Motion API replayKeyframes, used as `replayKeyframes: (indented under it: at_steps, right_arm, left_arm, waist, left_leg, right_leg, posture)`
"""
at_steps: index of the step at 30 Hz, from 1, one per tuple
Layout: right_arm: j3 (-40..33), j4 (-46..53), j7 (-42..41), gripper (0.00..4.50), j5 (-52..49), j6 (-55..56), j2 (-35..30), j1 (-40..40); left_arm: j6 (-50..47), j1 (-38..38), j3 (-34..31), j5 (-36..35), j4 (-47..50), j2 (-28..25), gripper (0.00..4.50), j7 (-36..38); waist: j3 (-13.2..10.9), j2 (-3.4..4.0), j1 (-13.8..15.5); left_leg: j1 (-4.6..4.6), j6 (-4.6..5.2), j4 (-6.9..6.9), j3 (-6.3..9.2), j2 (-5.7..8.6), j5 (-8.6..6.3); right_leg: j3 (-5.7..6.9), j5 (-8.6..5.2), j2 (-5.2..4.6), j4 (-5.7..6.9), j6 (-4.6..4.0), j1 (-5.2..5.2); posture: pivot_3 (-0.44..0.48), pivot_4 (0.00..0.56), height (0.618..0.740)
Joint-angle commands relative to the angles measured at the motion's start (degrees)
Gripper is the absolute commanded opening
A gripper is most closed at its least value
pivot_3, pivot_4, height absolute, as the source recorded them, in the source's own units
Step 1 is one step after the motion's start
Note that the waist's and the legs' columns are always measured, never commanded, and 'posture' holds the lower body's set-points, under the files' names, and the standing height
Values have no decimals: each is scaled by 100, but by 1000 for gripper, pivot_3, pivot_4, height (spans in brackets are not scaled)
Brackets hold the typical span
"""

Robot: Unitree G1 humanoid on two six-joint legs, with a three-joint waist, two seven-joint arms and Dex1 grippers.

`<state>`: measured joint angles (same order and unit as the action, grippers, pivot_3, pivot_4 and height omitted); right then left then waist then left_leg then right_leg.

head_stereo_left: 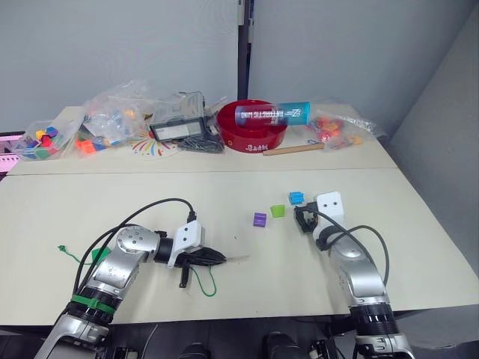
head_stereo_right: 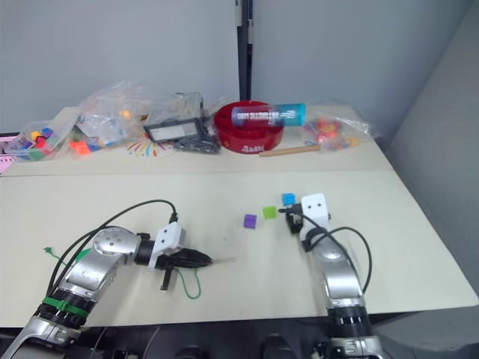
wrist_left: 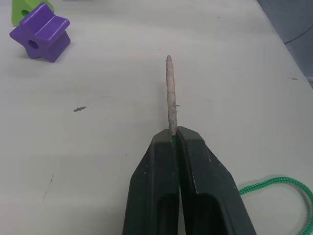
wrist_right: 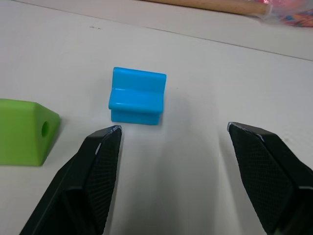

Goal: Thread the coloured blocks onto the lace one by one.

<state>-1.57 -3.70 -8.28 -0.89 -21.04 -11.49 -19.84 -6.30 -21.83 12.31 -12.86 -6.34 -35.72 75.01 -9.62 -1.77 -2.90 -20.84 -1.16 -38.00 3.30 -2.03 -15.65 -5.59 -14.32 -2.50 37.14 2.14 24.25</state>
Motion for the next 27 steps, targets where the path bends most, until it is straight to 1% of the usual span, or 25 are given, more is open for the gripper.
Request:
replayKeyframes:
  at_steps: [1, 7, 11, 14, 17, 19, 23, 27]
  right_arm:
    - [39, -148, 14, 3660, 27, 267, 59, -212]
    - [28, -949, 193, 3660, 75, 575, 205, -723]
    - [-38, -1336, 361, 3660, 74, 712, 290, -927]
    - [-43, -1435, 405, 2856, 67, 805, 315, -965]
    - [-7, -1370, 347, 1789, 44, 895, 331, -917]
    - [-1, -1306, 326, 1187, 34, 944, 334, -875]
    - [-69, -1121, 372, 1182, 0, 1022, 332, -787]
    - [-151, -472, 417, 1182, -49, 916, 299, -542]
  left_arm:
    - [43, -27, -43, -33, 171, 1, 0, -37]
    - [12, -17, -45, -37, 222, -4, 0, -82]
    - [-34, 1, -40, -44, 280, -17, 0, -101]
    - [-68, 10, -37, -42, 315, -31, 0, -108]
    - [-98, 9, -37, -37, 330, -45, 0, -112]
    - [-107, 7, -37, -33, 333, -51, 0, -115]
    - [-119, 4, -32, -25, 329, -63, 0, -105]
    - [-110, -3, -29, -29, 307, -64, 0, -85]
  waist:
    - [0, 0, -5]
    - [0, 0, -95]
    - [0, 0, -123]
    - [0, 1, -116]
    - [0, 1, -111]
    - [0, 1, -110]
    - [0, 1, -113]
    - [-1, 2, -111]
  left_leg:
    - [0, 0, 0, 0, 0, 0]
    - [0, 0, 0, 0, 0, 0]
    - [0, 0, 0, 1, 0, 0]
    - [0, 0, 0, 2, 0, 0]
    - [-1, 0, 0, 1, 2, 0]
    - [-1, 0, 0, 2, 3, 0]
    - [-1, 0, 0, 2, 3, 0]
    - [-4, 0, 0, 4, 3, 0]
  right_leg:
    - [0, 0, 0, 0, 0, 0]
    - [0, 2, -1, 1, 1, 0]
    - [-1, 2, -2, 2, 1, 0]
    - [-1, 3, -3, 3, 1, 0]
    - [-1, 3, -4, 3, 2, 0]
    - [-1, 4, -6, 3, 3, 0]
    - [-1, 4, -5, 2, 4, 1]
    - [0, 4, -5, 3, 4, 2]
  posture:
    - [0, 150, 740]
    - [0, 150, 740]
    - [0, 150, 740]
    - [0, 150, 740]
    - [0, 150, 740]
    - [0, 150, 740]
    - [0, 150, 740]
    - [0, 150, 740]
